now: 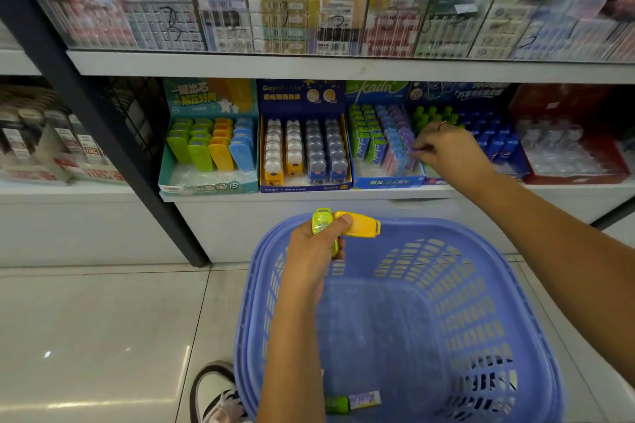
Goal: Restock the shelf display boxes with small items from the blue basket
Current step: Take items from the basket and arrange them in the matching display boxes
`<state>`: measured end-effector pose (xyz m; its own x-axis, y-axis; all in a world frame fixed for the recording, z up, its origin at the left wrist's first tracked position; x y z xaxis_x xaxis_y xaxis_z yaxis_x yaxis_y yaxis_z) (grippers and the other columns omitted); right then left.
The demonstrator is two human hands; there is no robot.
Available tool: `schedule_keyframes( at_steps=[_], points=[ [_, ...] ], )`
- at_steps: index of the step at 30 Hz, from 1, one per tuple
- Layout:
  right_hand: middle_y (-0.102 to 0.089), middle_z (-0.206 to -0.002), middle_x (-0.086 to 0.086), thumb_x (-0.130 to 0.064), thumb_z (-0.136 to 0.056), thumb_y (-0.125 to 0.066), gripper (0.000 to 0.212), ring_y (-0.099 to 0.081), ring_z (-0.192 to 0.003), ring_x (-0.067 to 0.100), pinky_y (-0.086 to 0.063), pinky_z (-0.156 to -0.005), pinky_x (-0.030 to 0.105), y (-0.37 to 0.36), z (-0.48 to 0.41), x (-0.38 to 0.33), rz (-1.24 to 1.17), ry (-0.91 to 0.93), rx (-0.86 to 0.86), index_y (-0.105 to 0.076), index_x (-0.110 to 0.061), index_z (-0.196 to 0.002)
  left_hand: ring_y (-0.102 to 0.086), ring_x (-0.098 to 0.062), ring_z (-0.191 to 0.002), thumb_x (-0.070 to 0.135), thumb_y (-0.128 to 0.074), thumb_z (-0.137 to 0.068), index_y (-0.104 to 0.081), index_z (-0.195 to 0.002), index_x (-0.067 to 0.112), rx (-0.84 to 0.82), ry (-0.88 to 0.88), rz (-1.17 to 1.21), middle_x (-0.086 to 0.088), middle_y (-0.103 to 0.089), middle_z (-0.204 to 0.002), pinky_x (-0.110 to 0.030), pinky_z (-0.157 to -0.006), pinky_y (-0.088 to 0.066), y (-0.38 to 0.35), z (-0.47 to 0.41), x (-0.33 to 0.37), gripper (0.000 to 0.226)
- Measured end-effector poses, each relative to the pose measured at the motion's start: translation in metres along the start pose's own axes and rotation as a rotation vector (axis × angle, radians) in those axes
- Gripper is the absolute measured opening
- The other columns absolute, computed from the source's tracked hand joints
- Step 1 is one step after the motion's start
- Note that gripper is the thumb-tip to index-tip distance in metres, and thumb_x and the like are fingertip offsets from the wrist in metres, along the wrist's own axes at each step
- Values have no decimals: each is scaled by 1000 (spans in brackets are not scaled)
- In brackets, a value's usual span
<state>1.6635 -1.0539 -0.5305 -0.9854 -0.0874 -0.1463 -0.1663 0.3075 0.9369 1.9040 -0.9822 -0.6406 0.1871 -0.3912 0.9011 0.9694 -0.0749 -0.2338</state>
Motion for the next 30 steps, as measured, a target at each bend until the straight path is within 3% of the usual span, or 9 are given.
schedule_keyframes(
  at_steps=[3,7,10,12,16,20,24,27,30],
  points=[
    [-66,-104,19,-11,-84,-67,18,-62,-92,35,-51,-80,41,2,10,-2,10,-17,48,-72,2,-96,-53,-14,-53,20,-69,-84,-66,-74,15,-6,7,9,1,-58,-55,-28,-57,-47,-1,0,0,12],
    [-59,-121,18,-18,-90,-60,26,-57,-105,32,-47,-91,37,5,9,-4,38,-111,-61,-68,-4,-112,-55,-13,-55,16,-68,-85,-67,-74,14,-17,11,11,1,-61,-57,-23,-55,-49,-3,3,2,11],
    [-60,-111,5,-27,-88,-64,32,-57,-86,14,-44,-80,24,19,24,-38,-134,-97,-55,-65,-14,-118,-54,-13,-55,16,-70,-83,-66,-72,15,-6,-33,-42,2,-60,-55,-21,-54,-49,2,5,7,12],
    [-63,-101,-11,-38,-80,-70,37,-51,-66,-3,-40,-64,11,12,43,-80,-311,-2,-210,-63,-29,-116,-51,-12,-52,16,-71,-83,-66,-67,17,-11,-104,-127,4,-57,-52,-23,-55,-46,5,7,16,16],
    [-60,-95,-18,-31,-78,-73,51,-51,-62,-5,-43,-62,12,-11,70,-142,-424,114,-471,-53,-37,-125,-48,-8,-48,17,-72,-81,-74,-73,15,-84,-222,-219,5,-56,-50,-17,-49,-42,9,16,38,8],
    [-56,-81,-13,-24,-83,-70,44,-53,-65,1,-47,-66,21,-16,62,-167,-429,151,-453,-53,-36,-122,-56,-4,-49,16,-71,-82,-73,-80,14,9,-275,-172,4,-64,-54,-15,-48,-46,32,20,58,3],
    [-62,-93,-3,-21,-88,-65,28,-62,-78,11,-52,-73,27,-6,25,-183,-599,79,-241,-57,-26,-114,-57,-6,-50,26,-61,-91,-69,-83,14,276,-224,128,1,-72,-70,-18,-48,-49,80,19,58,17],
    [-59,-91,-9,-20,-85,-67,20,-57,-77,2,-44,-69,7,1,-13,-208,-654,101,-57,-60,-22,-103,-50,-8,-42,31,-49,-97,-64,-86,11,331,-152,345,0,-62,-58,-17,-40,-41,105,15,51,28],
    [-62,-93,-3,-15,-83,-69,19,-53,-74,2,-40,-65,7,-16,-48,-243,-656,130,-42,-61,-16,-101,-47,-8,-40,33,-44,-99,-62,-86,12,344,-115,418,3,-55,-52,-15,-38,-37,120,12,47,30]
  ],
)
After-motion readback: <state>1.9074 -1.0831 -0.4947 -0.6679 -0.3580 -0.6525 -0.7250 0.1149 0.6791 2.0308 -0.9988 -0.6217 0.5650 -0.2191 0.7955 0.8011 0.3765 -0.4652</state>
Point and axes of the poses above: each hand's wrist, its own z-axis away from the middle knuckle, its own y-axis out of the back of the hand, x = y × z, the point moved 9 cm from there along -z, towards the middle knuckle
